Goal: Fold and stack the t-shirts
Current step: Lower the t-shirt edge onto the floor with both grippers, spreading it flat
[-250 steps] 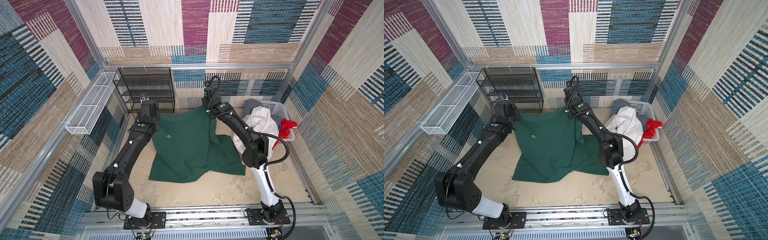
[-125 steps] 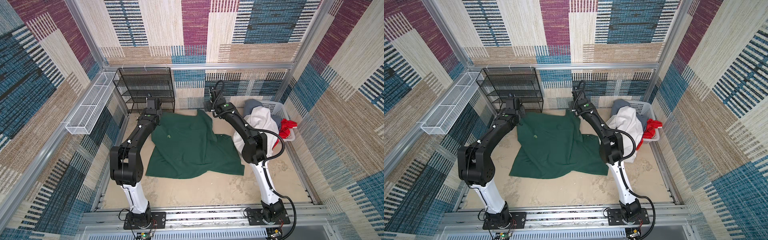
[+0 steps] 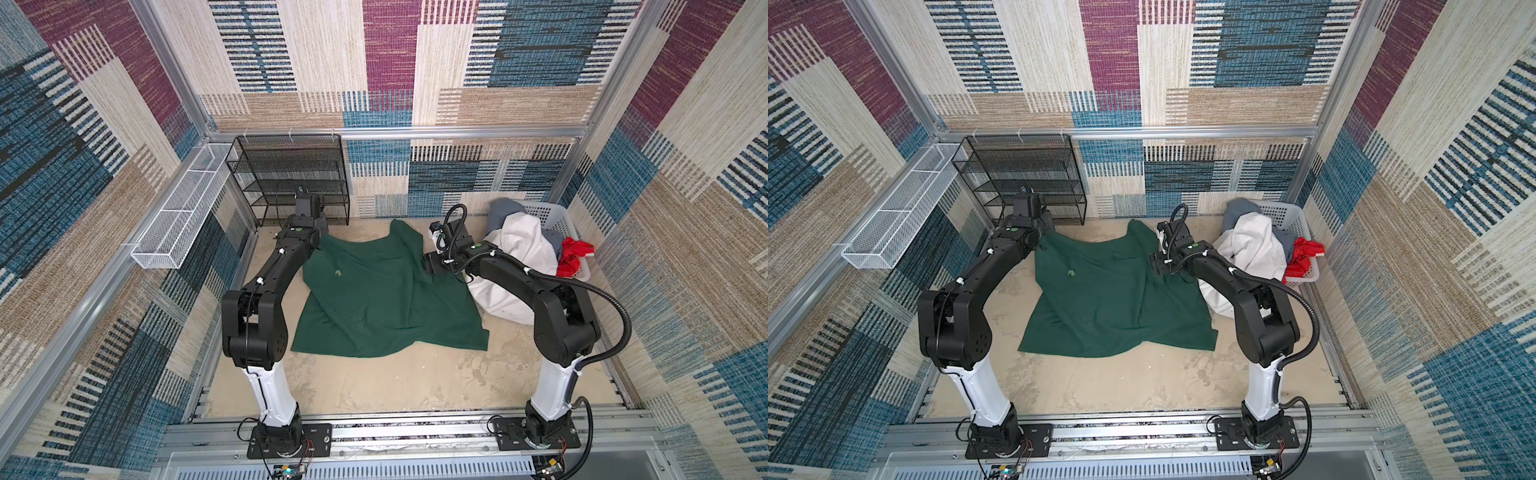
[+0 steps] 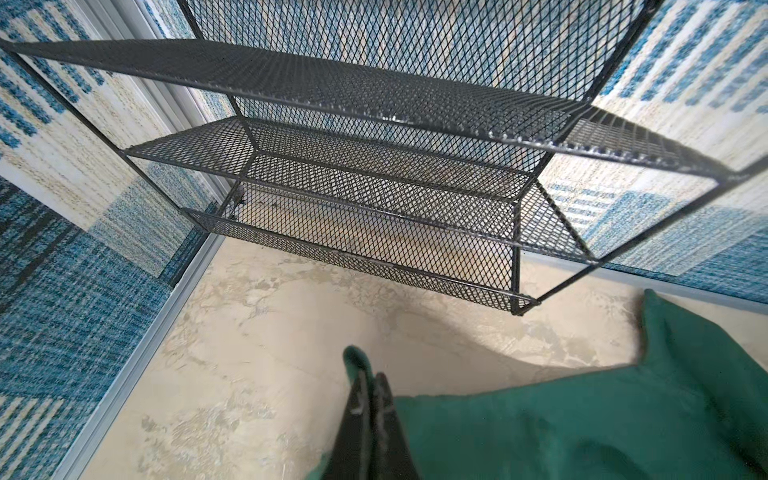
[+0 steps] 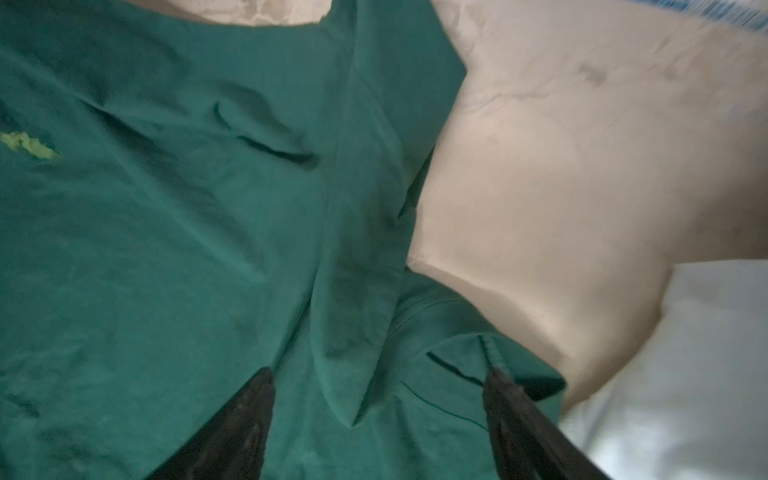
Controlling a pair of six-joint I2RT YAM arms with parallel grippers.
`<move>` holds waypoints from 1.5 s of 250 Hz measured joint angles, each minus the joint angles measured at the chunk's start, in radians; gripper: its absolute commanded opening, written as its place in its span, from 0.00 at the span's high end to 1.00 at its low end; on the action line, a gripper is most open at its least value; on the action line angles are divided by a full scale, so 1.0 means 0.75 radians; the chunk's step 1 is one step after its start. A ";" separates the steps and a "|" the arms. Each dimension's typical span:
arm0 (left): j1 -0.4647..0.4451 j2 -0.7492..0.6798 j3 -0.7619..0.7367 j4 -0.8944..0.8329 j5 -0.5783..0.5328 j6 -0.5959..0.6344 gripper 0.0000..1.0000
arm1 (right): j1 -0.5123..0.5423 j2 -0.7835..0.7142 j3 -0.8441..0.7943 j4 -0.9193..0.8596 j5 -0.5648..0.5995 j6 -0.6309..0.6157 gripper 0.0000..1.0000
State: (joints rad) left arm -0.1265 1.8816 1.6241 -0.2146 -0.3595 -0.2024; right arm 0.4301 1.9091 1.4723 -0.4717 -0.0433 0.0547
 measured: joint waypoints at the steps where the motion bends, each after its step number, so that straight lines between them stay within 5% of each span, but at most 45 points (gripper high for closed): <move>1: 0.000 0.000 0.000 0.000 0.000 0.000 1.00 | 0.000 0.003 0.000 0.002 -0.003 0.000 0.27; 57: 0.007 0.004 0.000 0.000 0.028 0.000 1.00 | 0.000 0.126 0.027 0.021 -0.117 0.016 0.57; 95: 0.026 0.007 -0.001 0.001 0.035 -0.005 1.00 | -0.004 0.163 0.040 0.027 -0.107 0.020 1.00; 169: 0.062 0.029 -0.004 -0.003 0.069 -0.011 1.00 | -0.069 0.262 0.228 0.010 0.126 0.030 1.00; 283: 0.090 0.066 -0.006 -0.002 0.064 -0.010 1.00 | -0.118 0.863 1.207 -0.365 0.828 -0.011 1.00; 317: 0.097 0.066 -0.019 0.002 0.060 -0.009 1.00 | -0.155 0.941 1.429 -0.457 0.836 -0.012 0.59; 354: 0.099 0.066 -0.032 0.003 0.063 -0.005 1.00 | -0.154 0.849 1.285 -0.460 0.724 -0.044 0.14; 375: 0.099 0.069 -0.031 0.008 0.068 -0.005 1.00 | -0.150 0.771 1.170 -0.451 0.637 -0.045 0.08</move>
State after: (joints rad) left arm -0.0525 1.9331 1.6009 -0.2085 -0.3088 -0.2062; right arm 0.3180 2.4874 2.3501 -0.8101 0.4347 0.0212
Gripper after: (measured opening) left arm 0.061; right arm 0.924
